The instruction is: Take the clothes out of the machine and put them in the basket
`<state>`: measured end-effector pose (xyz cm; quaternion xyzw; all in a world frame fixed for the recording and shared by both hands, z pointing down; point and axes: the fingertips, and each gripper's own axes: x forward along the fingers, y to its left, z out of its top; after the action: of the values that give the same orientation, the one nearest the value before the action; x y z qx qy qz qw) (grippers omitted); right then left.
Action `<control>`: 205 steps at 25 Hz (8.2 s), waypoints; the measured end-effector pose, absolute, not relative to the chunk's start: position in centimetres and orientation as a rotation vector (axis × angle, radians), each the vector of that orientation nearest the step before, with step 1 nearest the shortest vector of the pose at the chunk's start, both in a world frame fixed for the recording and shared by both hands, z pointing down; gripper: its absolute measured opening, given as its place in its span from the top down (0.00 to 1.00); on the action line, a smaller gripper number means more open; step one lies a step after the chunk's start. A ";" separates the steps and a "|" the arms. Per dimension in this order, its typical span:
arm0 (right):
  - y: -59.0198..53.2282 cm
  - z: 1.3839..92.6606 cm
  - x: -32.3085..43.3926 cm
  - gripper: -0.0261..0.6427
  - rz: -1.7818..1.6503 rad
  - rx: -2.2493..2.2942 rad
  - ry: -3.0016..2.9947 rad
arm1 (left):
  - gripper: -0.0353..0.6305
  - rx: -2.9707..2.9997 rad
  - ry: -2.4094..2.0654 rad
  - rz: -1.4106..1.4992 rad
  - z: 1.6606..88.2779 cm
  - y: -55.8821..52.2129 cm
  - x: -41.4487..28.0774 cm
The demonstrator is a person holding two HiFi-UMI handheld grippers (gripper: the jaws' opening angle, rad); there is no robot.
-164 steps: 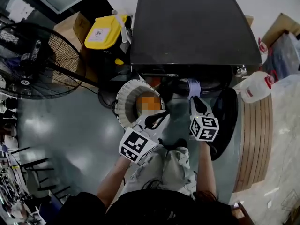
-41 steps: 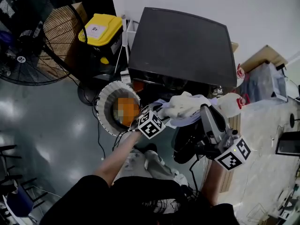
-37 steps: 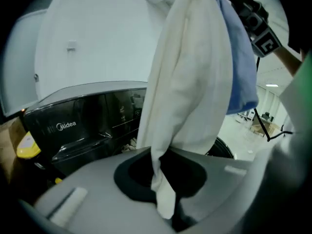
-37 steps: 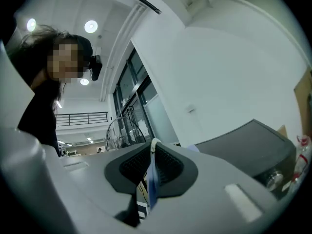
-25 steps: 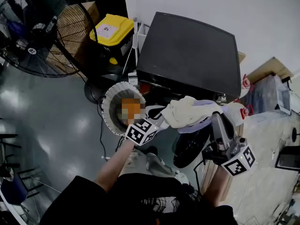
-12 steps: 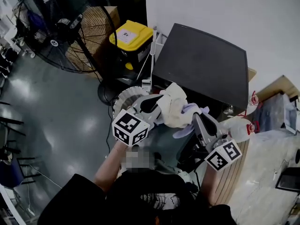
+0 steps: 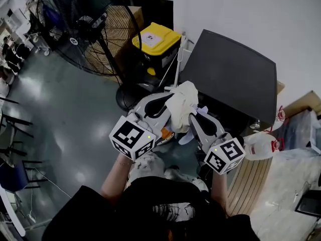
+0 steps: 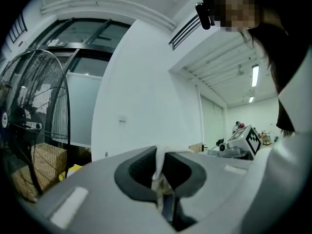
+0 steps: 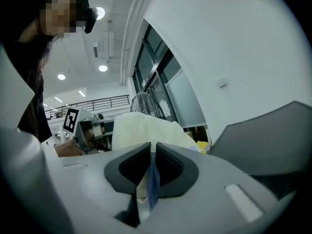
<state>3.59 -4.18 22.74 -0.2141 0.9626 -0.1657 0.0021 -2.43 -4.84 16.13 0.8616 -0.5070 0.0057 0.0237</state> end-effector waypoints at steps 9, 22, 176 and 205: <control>-4.2 21.5 -6.2 0.87 -0.542 -0.568 3.014 | 0.92 2.746 -1.601 0.064 13.0 -4.2 -9.4; -6.5 27.8 -16.1 0.87 -0.803 -0.768 3.012 | 0.91 2.700 -1.343 0.129 20.6 -6.7 -18.2; -17.2 71.6 18.6 0.90 -0.821 -2.026 2.359 | 0.70 2.731 -0.278 1.242 66.9 -11.2 9.5; -4.5 51.2 17.2 0.90 -0.899 -1.731 2.326 | 0.55 2.822 -0.320 1.057 61.5 -8.8 17.7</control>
<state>17.20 -4.46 51.19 -0.5695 0.7652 -0.2957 0.0527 17.72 -8.78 61.51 0.9298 -0.1055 0.3481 0.0556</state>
